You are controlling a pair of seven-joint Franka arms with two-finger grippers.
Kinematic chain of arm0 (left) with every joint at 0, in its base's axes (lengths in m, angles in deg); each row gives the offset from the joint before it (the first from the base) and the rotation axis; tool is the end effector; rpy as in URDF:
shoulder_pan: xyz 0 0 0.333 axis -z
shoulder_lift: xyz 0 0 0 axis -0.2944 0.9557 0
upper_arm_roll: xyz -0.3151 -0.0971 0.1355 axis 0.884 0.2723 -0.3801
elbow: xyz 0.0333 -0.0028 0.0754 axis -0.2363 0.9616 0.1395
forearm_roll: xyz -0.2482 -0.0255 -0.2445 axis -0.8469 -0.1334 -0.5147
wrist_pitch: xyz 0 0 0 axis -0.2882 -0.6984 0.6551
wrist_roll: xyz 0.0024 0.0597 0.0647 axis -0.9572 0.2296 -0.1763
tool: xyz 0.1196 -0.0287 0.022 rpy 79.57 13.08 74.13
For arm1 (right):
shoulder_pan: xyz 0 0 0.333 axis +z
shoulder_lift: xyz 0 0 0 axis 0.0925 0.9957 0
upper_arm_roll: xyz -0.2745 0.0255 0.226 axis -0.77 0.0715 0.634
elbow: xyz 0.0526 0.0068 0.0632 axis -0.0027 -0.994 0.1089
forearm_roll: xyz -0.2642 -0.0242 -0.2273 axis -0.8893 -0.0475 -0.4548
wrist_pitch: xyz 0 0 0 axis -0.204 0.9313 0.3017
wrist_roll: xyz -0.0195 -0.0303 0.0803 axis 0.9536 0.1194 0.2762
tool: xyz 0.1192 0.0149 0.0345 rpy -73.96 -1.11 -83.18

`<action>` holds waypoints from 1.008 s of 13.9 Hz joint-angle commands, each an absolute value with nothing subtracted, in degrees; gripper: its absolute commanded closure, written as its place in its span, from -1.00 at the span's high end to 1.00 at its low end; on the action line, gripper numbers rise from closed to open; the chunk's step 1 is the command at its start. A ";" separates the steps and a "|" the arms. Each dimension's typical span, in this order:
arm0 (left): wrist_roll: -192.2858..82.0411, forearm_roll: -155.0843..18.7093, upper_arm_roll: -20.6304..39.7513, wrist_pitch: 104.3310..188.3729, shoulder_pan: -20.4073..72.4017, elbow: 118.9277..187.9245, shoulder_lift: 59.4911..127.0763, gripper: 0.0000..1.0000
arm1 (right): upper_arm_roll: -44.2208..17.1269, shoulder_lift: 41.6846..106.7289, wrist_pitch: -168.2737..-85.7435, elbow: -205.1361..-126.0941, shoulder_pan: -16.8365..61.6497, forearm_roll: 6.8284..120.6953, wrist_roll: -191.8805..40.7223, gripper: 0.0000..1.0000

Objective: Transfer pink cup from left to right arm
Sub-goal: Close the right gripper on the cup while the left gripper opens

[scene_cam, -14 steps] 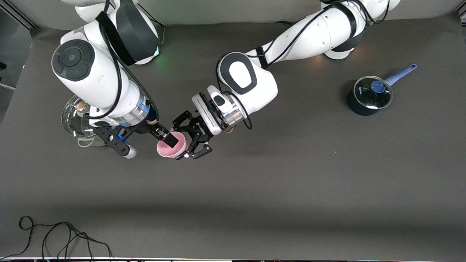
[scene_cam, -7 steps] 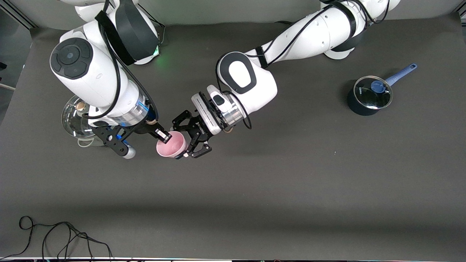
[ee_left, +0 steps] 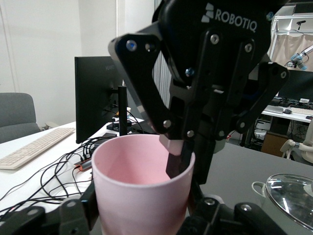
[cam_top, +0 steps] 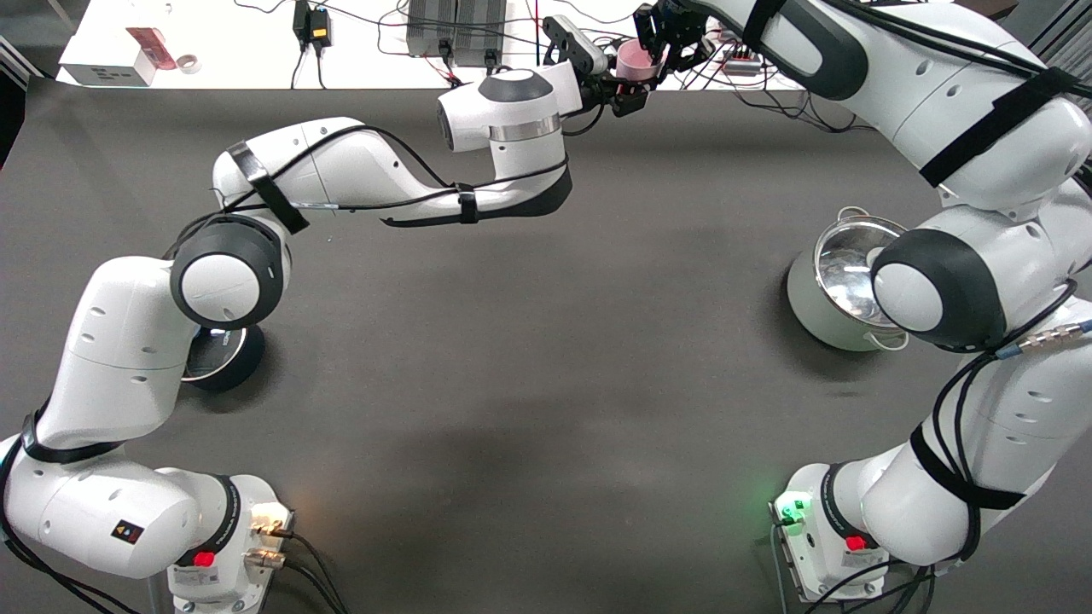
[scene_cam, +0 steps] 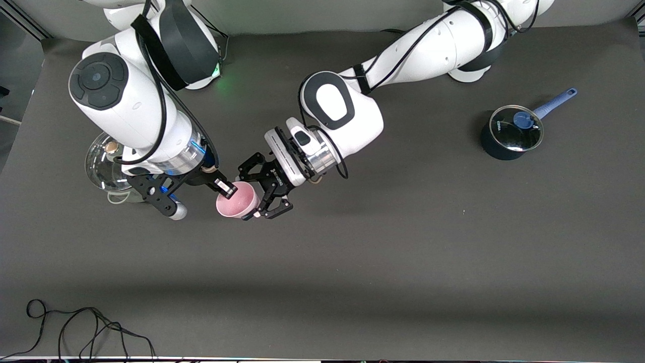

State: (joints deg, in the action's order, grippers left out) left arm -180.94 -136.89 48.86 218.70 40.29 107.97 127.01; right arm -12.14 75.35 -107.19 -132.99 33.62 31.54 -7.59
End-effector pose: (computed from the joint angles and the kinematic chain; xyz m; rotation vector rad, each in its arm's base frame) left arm 0.5901 -0.5439 0.4392 1.7677 -0.9123 1.4382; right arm 0.5950 0.2914 0.5833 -2.8753 1.0046 -0.0359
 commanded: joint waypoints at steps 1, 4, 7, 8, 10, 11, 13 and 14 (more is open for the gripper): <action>-178.20 -135.66 47.57 218.86 40.68 107.50 125.41 1.00 | -12.58 76.14 -106.92 -131.28 33.70 31.75 -7.53 -1.00; -178.38 -135.31 47.48 218.42 39.19 108.03 125.32 1.00 | -13.28 76.67 -108.76 -130.93 32.65 31.22 -8.41 -1.00; -178.56 -133.74 47.48 217.19 34.19 113.19 123.57 1.00 | -13.99 76.76 -109.65 -129.88 29.67 30.96 -12.88 -1.00; -178.56 -132.07 47.57 215.97 31.74 116.26 122.69 1.00 | -13.90 77.11 -109.65 -129.09 28.26 30.18 -13.76 -1.00; -178.56 -130.65 47.66 211.76 27.16 121.19 120.93 1.00 | -13.90 77.64 -109.74 -128.12 25.71 29.47 -16.22 -1.00; -178.56 -130.48 47.57 209.65 24.88 123.91 119.44 1.00 | -13.90 77.72 -109.91 -127.86 23.96 29.46 -17.88 -1.00; -178.56 -127.68 47.57 204.38 20.22 128.14 118.12 1.00 | -13.90 77.72 -110.79 -127.76 20.27 29.46 -20.70 -1.00; -178.47 -125.84 47.57 201.66 18.20 129.98 117.50 1.00 | -13.90 77.72 -111.23 -127.85 18.60 29.46 -22.80 -1.00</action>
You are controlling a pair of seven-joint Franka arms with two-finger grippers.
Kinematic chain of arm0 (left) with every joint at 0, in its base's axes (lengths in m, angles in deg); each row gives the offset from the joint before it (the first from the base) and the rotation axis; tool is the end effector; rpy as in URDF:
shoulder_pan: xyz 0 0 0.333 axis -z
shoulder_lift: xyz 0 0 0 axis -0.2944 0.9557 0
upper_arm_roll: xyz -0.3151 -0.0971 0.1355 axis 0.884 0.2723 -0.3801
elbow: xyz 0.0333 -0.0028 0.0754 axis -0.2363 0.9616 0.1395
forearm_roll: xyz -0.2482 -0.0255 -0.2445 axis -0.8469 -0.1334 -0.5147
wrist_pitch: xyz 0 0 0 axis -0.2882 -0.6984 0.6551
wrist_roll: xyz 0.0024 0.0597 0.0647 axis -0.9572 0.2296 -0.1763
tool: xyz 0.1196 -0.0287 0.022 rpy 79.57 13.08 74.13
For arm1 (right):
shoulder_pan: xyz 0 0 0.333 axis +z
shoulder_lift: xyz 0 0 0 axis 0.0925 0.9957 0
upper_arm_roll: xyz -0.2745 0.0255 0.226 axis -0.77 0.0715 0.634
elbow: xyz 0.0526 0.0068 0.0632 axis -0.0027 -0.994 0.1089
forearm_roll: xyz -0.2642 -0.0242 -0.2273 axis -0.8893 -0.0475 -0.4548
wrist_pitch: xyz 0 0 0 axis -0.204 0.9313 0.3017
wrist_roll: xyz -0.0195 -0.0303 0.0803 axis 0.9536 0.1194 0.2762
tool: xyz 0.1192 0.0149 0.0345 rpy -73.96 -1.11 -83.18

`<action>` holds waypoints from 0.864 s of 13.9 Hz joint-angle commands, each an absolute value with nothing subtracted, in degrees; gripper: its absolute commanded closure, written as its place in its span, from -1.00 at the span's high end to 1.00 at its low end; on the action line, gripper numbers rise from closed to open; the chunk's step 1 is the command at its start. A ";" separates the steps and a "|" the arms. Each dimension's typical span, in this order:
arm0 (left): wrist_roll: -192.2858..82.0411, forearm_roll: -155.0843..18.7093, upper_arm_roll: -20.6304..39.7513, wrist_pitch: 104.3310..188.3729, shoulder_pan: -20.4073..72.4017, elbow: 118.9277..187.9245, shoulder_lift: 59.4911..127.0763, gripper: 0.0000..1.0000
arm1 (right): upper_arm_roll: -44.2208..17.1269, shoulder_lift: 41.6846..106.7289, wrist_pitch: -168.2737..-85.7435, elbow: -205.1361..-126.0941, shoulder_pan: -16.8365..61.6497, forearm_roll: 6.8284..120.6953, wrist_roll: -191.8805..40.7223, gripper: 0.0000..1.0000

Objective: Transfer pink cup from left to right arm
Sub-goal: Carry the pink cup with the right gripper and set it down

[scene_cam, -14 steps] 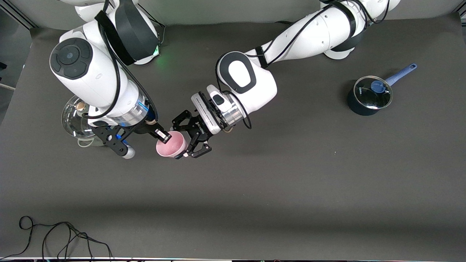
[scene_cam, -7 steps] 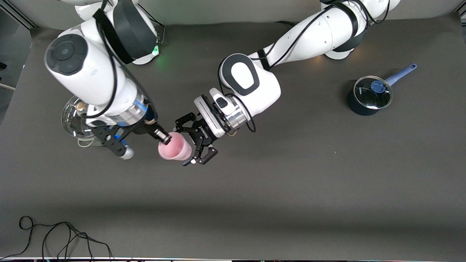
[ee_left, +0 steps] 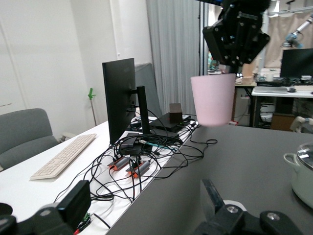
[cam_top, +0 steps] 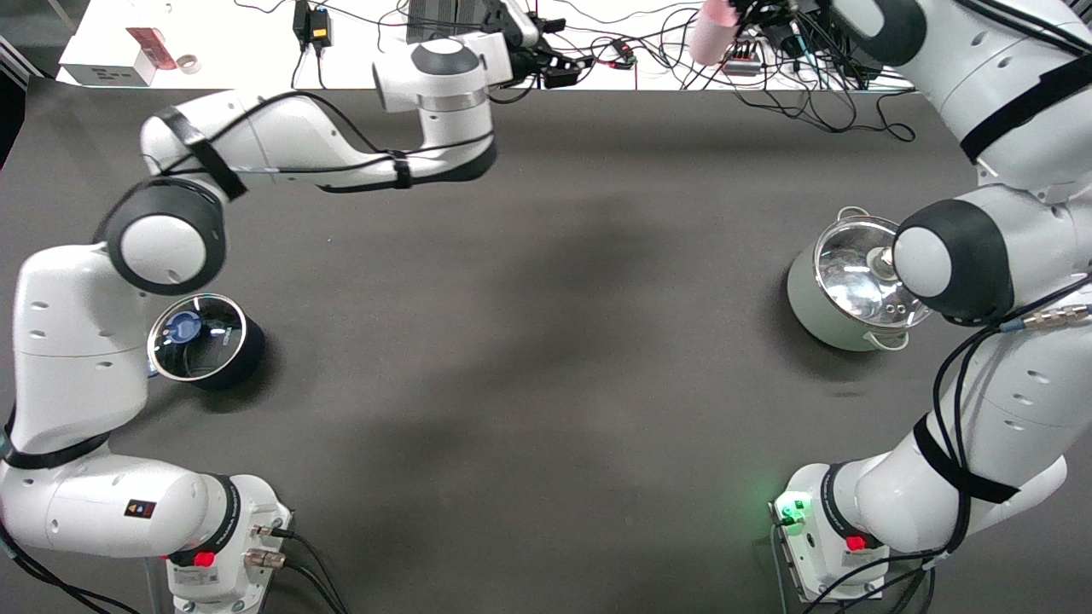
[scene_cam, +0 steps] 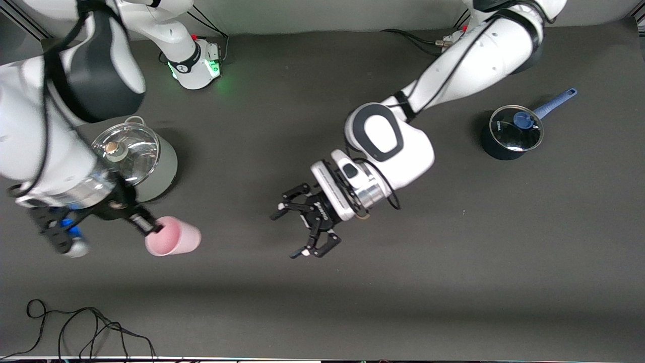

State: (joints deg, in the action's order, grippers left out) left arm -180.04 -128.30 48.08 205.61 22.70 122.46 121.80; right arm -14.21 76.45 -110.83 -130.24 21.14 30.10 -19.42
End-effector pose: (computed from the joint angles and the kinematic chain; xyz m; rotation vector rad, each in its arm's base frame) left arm 0.6637 -0.4269 0.4395 1.6934 -1.1148 1.4961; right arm 0.6612 0.1393 0.5988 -2.8435 1.0578 -0.2227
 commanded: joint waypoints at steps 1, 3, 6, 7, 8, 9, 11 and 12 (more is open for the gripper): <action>-178.47 -124.60 47.49 199.54 15.65 132.44 116.45 1.00 | -13.90 77.99 -111.67 -128.03 16.93 29.46 -24.65 -1.00; -178.47 -120.31 47.40 194.19 10.30 137.97 114.17 1.00 | -13.90 78.34 -111.76 -128.20 12.88 29.55 -29.56 -1.00; -178.12 -107.15 44.60 177.54 0.89 141.17 113.63 1.00 | -13.81 78.86 -111.76 -128.64 7.17 29.99 -39.92 -1.00; -175.42 -99.79 42.41 169.11 -1.49 140.03 113.11 1.00 | -13.81 79.22 -111.76 -128.73 5.67 30.17 -44.57 -1.00; -169.56 -91.19 40.91 161.11 -3.60 138.37 111.88 1.00 | -13.81 79.83 -111.76 -128.73 4.27 30.25 -50.36 -1.00; -163.06 -81.79 40.55 152.41 -5.36 135.57 110.48 1.00 | -13.81 80.10 -111.76 -130.30 3.21 30.34 -57.38 -1.00; -151.80 -68.21 40.72 136.84 -7.30 129.85 109.85 1.00 | -13.90 79.40 -112.02 -135.39 1.45 31.48 -71.62 -1.00; -147.92 -65.20 40.54 131.55 -7.48 128.87 108.54 1.00 | -13.99 79.39 -112.54 -136.89 1.18 31.49 -77.69 -1.00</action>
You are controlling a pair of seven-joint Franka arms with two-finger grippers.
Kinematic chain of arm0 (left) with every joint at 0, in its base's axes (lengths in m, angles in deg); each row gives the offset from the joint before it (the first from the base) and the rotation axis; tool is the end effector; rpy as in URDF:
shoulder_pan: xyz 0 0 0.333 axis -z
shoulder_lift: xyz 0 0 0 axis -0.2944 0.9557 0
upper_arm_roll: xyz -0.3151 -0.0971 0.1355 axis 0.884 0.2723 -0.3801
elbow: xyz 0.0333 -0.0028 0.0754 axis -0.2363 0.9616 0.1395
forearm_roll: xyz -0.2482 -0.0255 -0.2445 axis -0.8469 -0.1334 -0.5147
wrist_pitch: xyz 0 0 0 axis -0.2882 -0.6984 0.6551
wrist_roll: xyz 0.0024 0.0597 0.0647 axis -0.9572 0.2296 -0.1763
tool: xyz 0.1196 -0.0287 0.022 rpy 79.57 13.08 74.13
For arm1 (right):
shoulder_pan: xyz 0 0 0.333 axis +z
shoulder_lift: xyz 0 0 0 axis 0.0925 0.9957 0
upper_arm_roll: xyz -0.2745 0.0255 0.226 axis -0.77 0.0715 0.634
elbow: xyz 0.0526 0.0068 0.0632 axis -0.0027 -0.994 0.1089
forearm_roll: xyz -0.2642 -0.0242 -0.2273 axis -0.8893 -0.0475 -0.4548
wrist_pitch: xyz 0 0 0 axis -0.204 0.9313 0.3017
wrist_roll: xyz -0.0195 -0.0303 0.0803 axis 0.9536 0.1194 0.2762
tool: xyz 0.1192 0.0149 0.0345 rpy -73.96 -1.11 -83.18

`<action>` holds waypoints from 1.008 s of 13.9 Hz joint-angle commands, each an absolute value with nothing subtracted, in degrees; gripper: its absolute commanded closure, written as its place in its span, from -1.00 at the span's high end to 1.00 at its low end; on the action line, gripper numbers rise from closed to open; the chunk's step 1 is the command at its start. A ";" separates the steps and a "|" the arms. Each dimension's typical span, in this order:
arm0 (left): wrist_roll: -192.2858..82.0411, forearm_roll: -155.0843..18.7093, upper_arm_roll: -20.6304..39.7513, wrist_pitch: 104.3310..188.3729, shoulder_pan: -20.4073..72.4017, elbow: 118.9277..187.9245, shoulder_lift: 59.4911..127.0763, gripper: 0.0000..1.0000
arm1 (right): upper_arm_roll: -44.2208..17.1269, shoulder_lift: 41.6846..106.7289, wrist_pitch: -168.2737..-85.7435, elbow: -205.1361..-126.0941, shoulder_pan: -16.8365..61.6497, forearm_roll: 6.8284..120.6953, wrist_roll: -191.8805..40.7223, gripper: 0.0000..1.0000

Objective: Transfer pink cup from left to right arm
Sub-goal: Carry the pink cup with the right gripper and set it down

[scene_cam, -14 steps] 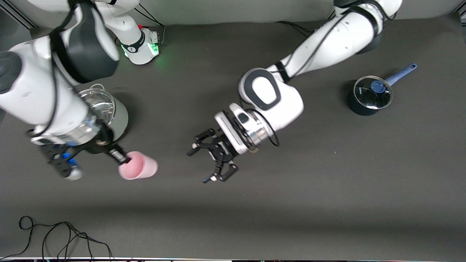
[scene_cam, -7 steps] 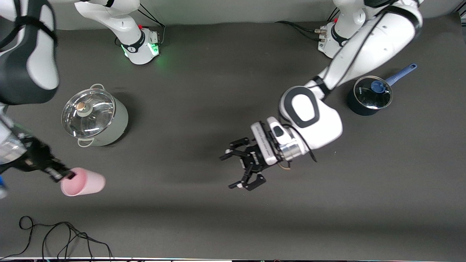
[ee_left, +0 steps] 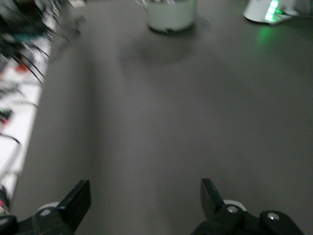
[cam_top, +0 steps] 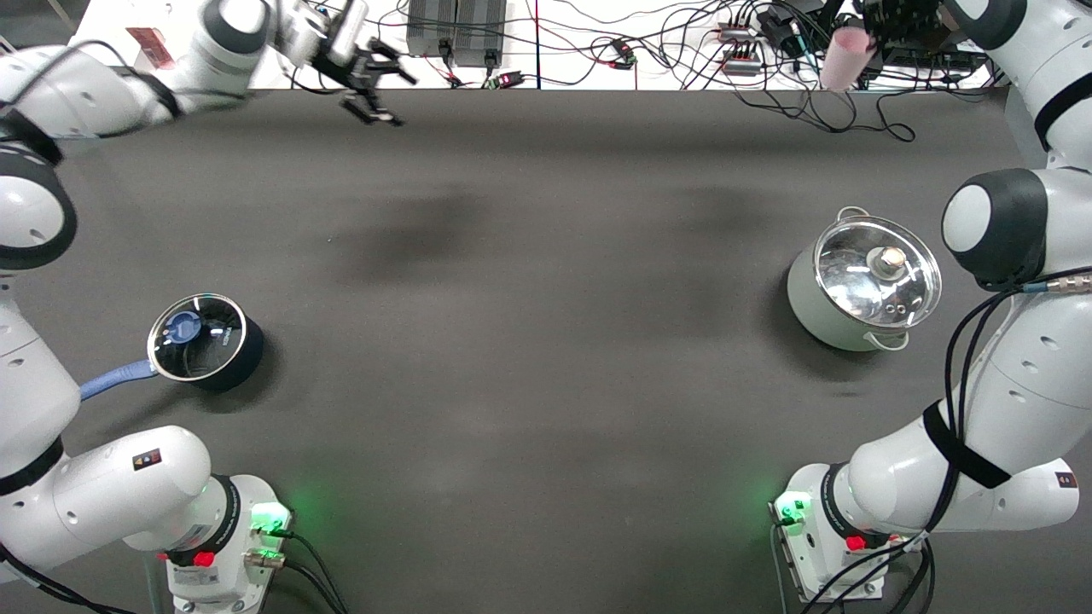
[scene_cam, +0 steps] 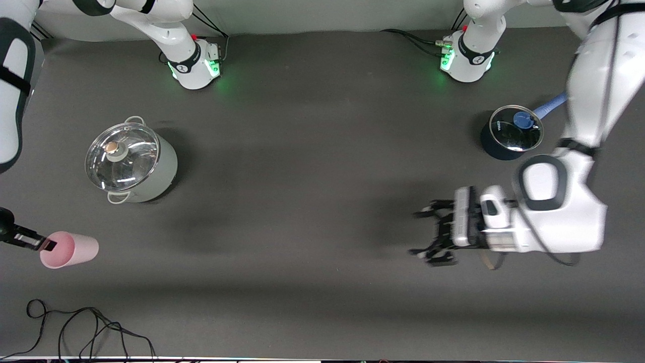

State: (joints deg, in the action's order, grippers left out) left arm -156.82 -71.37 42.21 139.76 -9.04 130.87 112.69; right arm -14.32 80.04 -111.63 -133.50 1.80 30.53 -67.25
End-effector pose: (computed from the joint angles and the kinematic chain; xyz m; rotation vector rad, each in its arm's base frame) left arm 0.6859 -0.1397 0.4281 1.4923 -1.9624 0.6515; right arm 0.6834 -0.0897 0.5322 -3.1132 0.3448 -0.1129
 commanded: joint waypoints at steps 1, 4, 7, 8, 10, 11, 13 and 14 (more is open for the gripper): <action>-143.97 -61.69 40.45 128.01 -7.92 129.03 105.92 1.00 | -13.99 79.31 -114.55 -140.04 1.00 30.96 -82.10 -1.00; -132.53 -49.56 40.54 117.64 -7.58 129.21 101.42 1.00 | -15.57 77.47 -129.99 -153.65 1.44 30.70 -87.84 -1.00; -123.57 -43.83 40.54 111.21 -7.31 129.39 97.82 1.00 | -15.57 79.30 -139.41 -158.87 1.35 30.70 -91.64 -1.00; -119.27 -43.38 40.54 109.28 -7.66 129.13 96.68 1.00 | -15.48 79.65 -141.79 -160.44 1.01 30.78 -92.60 -1.00; -107.60 -42.07 40.37 106.72 -8.01 129.04 94.21 1.00 | -15.48 82.19 -147.42 -162.12 1.09 30.96 -93.22 -1.00; -100.32 -41.71 40.37 105.84 -8.01 128.69 93.77 1.00 | -15.39 83.43 -149.27 -162.22 1.00 31.13 -93.40 -1.00; -81.97 -42.32 40.54 104.43 -7.84 126.76 93.42 1.00 | -15.31 86.59 -153.49 -162.13 1.17 31.66 -93.58 -1.00; -73.00 -42.58 40.98 103.47 -7.84 126.58 93.50 1.00 | -15.13 87.65 -154.55 -162.13 1.18 31.92 -93.49 -1.00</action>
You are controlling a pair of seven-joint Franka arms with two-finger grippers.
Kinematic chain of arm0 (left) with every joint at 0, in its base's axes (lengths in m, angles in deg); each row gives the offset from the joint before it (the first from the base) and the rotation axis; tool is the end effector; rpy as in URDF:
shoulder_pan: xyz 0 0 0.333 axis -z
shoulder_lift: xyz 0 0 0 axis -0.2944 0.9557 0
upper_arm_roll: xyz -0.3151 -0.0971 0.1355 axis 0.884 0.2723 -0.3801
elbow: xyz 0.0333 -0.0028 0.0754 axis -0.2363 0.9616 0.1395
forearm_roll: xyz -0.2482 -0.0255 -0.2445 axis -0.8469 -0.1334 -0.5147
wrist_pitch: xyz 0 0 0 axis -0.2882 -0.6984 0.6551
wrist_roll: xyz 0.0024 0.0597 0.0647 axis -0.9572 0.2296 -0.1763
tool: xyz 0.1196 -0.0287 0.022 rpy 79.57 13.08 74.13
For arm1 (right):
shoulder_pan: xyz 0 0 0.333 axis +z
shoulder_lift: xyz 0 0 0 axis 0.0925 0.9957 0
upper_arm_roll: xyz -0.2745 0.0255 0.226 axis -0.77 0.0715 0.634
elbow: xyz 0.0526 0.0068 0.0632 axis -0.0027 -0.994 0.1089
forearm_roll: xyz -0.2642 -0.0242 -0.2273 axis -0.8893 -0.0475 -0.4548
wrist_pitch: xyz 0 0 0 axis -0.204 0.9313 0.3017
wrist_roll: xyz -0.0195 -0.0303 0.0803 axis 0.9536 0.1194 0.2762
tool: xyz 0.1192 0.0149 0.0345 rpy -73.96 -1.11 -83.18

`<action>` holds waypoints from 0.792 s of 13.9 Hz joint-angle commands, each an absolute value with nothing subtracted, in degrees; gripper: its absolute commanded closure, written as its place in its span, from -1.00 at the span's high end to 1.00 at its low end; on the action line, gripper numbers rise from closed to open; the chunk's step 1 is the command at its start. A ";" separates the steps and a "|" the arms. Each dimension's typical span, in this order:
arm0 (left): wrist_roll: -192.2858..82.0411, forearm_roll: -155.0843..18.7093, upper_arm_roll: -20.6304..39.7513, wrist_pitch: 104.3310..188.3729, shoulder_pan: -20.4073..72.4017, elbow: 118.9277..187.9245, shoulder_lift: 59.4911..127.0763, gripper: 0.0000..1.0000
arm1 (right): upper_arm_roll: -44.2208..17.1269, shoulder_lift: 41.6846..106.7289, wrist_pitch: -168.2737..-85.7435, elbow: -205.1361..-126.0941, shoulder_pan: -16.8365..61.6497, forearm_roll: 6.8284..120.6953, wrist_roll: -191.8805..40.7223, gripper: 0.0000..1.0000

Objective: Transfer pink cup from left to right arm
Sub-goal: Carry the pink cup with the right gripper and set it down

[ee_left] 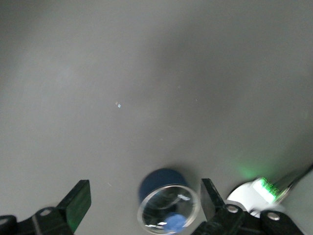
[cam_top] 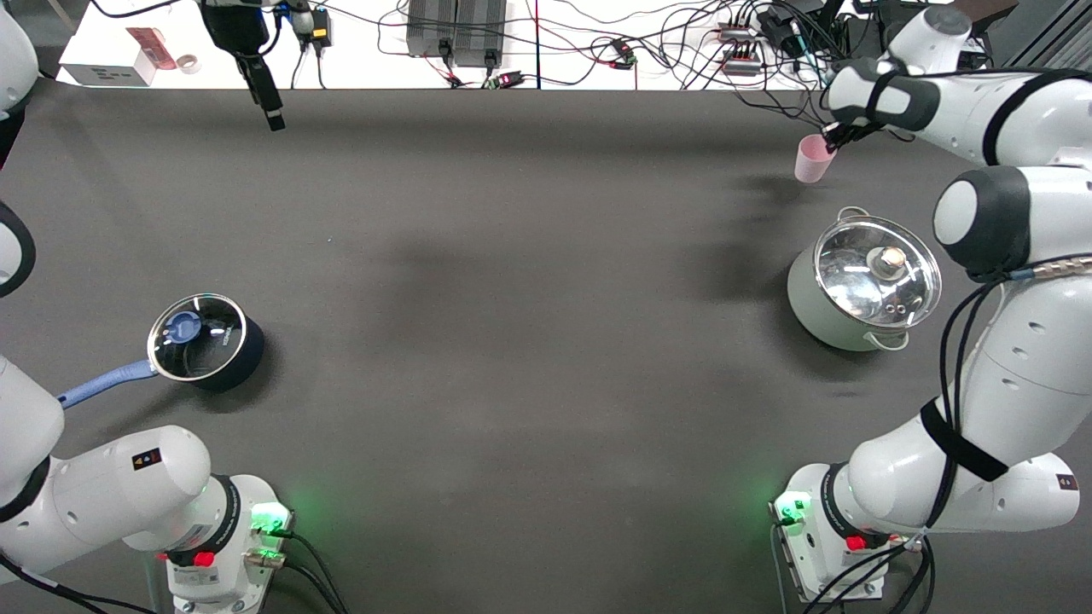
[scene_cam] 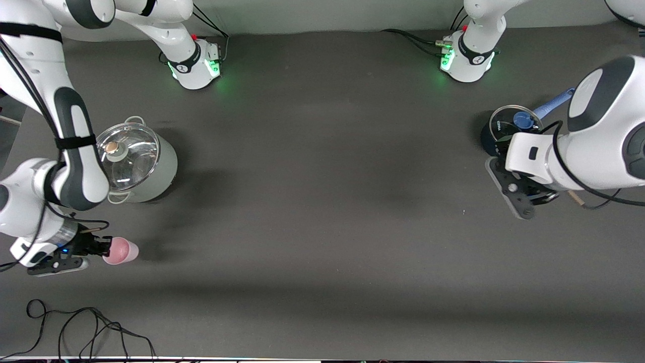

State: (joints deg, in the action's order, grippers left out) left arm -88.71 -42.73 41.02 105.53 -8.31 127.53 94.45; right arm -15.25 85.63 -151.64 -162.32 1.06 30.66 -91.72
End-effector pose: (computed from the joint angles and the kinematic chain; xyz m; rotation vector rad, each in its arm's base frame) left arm 0.5875 -0.0942 0.5513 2.7627 -1.2635 -0.4094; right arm 0.6806 -0.1220 0.3143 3.0537 0.2316 0.2440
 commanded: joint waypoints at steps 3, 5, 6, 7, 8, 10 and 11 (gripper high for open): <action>-56.59 -43.72 41.07 103.55 -7.84 124.04 93.59 1.00 | -15.04 88.10 -154.74 -161.96 1.35 32.63 -93.57 -1.00; -55.34 -44.08 40.54 103.28 -8.01 123.59 93.59 1.00 | -15.04 88.10 -154.56 -161.87 1.44 32.63 -93.57 -0.21; -54.29 -43.99 40.54 103.02 -7.93 123.76 93.59 1.00 | -15.04 88.01 -154.21 -161.78 1.18 32.63 -93.57 0.30; -53.84 -43.90 40.54 101.80 -7.93 124.20 93.68 1.00 | -15.04 87.83 -154.04 -161.87 1.09 32.54 -93.57 0.82; -54.10 -43.55 40.63 99.87 -7.75 124.11 93.68 1.00 | -15.13 87.83 -153.86 -161.87 1.18 32.54 -93.57 0.97; -53.66 -43.82 40.80 99.77 -7.14 123.76 93.68 1.00 | -15.13 87.66 -153.77 -161.87 1.09 32.54 -93.57 0.98; -53.49 -43.73 40.89 99.42 -7.05 124.20 93.68 1.00 | -15.13 87.48 -153.68 -161.95 1.09 32.54 -93.57 0.98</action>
State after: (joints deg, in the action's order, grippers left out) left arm -55.22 -43.27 41.05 100.95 -8.06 124.47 94.05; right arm -15.13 88.19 -154.39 -162.00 1.22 31.27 -91.80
